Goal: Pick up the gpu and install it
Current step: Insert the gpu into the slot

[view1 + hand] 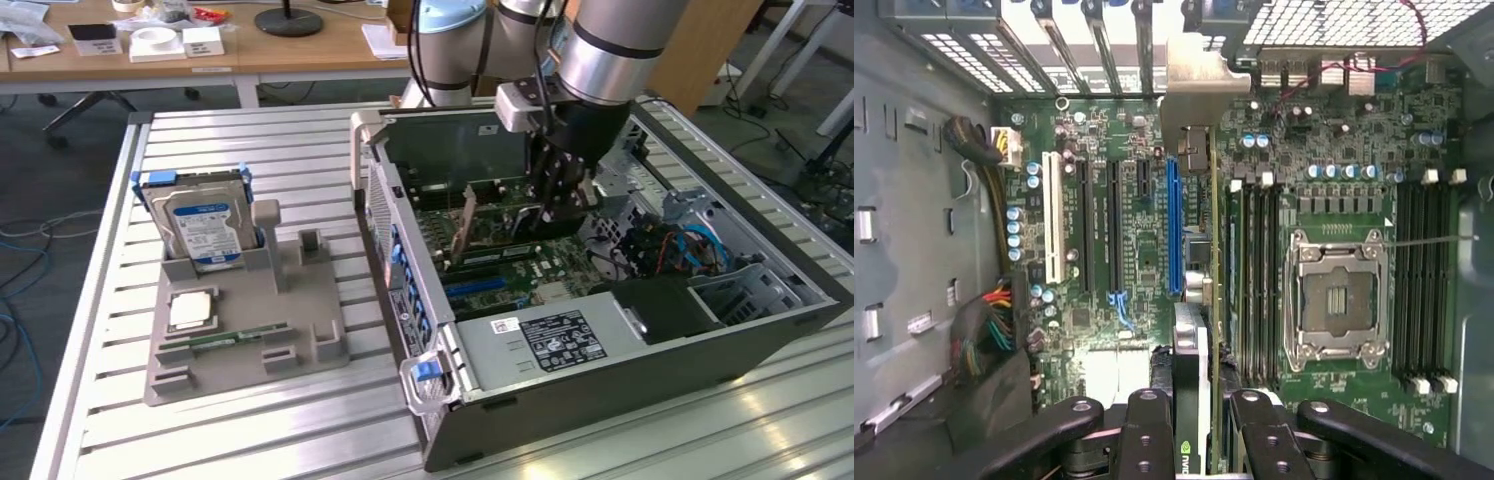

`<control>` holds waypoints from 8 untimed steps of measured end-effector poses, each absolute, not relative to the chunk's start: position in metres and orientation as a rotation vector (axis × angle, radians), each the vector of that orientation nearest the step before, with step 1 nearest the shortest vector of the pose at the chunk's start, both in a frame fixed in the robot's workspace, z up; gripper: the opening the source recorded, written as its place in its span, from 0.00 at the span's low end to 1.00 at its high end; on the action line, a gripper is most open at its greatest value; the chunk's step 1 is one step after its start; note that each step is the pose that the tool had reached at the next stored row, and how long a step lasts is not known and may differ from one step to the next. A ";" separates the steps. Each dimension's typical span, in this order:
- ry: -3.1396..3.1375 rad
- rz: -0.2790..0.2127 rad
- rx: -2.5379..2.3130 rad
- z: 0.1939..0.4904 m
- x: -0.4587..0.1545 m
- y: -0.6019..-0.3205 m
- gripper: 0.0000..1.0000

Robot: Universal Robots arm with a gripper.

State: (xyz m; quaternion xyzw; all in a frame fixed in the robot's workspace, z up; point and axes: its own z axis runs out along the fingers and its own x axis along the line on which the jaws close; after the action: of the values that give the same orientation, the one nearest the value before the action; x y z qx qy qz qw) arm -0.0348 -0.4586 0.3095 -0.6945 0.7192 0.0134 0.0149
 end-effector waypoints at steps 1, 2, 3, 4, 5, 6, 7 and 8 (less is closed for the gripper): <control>2.237 0.042 -2.163 0.308 -0.036 -0.459 0.27; 2.235 0.042 -2.164 0.306 -0.036 -0.459 0.27; 2.234 0.042 -2.166 0.305 -0.037 -0.459 0.27; 2.232 0.042 -2.167 0.303 -0.038 -0.459 0.27; 2.231 0.042 -2.169 0.302 -0.039 -0.459 0.27; 2.230 0.042 -2.170 0.301 -0.040 -0.459 0.27; 2.229 0.042 -2.171 0.300 -0.040 -0.459 0.27; 2.228 0.042 -2.172 0.299 -0.041 -0.459 0.27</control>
State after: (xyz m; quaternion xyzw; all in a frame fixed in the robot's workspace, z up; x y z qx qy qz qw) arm -0.0408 -0.4585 0.2993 -0.6979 0.7159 0.0134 0.0149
